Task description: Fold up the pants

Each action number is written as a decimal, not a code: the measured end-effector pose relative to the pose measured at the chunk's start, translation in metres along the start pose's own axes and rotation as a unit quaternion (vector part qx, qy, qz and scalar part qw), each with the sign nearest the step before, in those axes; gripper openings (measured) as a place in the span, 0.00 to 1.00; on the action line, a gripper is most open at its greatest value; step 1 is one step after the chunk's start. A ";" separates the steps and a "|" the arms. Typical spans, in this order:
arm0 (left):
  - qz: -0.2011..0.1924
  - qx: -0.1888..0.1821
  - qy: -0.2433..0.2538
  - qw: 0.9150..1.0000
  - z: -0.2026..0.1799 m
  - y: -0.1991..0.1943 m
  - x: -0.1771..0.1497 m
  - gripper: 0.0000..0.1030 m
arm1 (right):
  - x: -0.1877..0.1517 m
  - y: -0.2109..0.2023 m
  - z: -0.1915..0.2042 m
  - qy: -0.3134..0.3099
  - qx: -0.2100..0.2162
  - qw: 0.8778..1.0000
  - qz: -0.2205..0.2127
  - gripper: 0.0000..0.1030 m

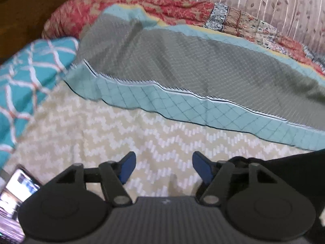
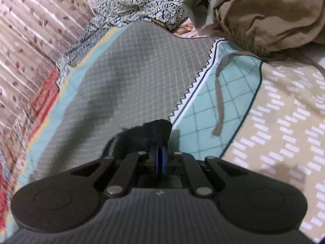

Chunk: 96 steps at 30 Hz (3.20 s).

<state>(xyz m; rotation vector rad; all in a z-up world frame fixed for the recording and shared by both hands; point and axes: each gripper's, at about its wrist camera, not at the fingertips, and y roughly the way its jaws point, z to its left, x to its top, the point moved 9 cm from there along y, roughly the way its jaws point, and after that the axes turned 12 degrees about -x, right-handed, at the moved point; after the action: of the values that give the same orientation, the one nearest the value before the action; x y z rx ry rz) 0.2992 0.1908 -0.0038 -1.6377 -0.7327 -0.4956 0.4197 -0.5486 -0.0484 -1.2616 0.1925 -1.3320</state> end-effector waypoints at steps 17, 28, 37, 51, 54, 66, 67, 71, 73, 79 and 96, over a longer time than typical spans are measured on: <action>-0.030 0.031 0.083 0.996 -0.047 0.013 0.002 0.07 | 0.003 -0.002 -0.002 0.013 0.011 1.000 0.004 0.05; -0.114 0.014 0.085 0.990 -0.058 -0.055 0.009 0.07 | 0.014 -0.084 0.009 0.023 0.143 0.989 -0.014 0.05; -0.153 -0.045 0.085 0.984 -0.059 -0.154 -0.050 0.07 | 0.013 -0.170 -0.114 0.070 0.161 0.984 -0.023 0.05; -0.053 -0.078 0.109 0.990 -0.046 -0.212 -0.224 0.12 | -0.078 -0.237 -0.333 0.139 0.074 0.988 0.007 0.05; -0.022 -0.065 0.118 0.991 -0.041 -0.209 -0.252 0.17 | -0.093 -0.231 -0.337 0.113 0.041 0.993 0.002 0.13; -0.106 -0.129 -0.190 0.967 0.076 -0.242 -0.189 0.73 | -0.090 -0.278 -0.314 0.053 0.027 0.994 -0.092 0.42; -0.100 -0.136 -0.200 0.965 0.079 -0.233 -0.182 0.75 | -0.093 -0.283 -0.296 0.024 0.043 0.994 -0.095 0.42; -0.059 -0.161 -0.207 0.963 0.068 -0.181 -0.163 0.77 | -0.134 -0.289 -0.214 -0.111 0.106 0.986 -0.071 0.42; -0.022 -0.181 -0.204 0.962 0.054 -0.153 -0.164 0.55 | -0.163 -0.286 -0.182 -0.157 0.127 0.978 -0.046 0.42; -0.011 -0.190 -0.169 0.967 0.040 -0.155 -0.171 0.09 | -0.240 -0.264 -0.124 -0.219 0.158 0.962 0.042 0.42; -0.014 -0.129 -0.270 0.954 0.092 -0.184 -0.232 0.90 | -0.359 -0.338 -0.037 -0.429 0.321 0.836 0.121 0.43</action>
<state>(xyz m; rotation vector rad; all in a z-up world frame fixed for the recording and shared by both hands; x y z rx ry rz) -0.0012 0.2522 -0.0485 -2.0415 -1.1297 -0.1589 0.0722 -0.2009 0.0023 -1.0757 -0.6653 -0.4340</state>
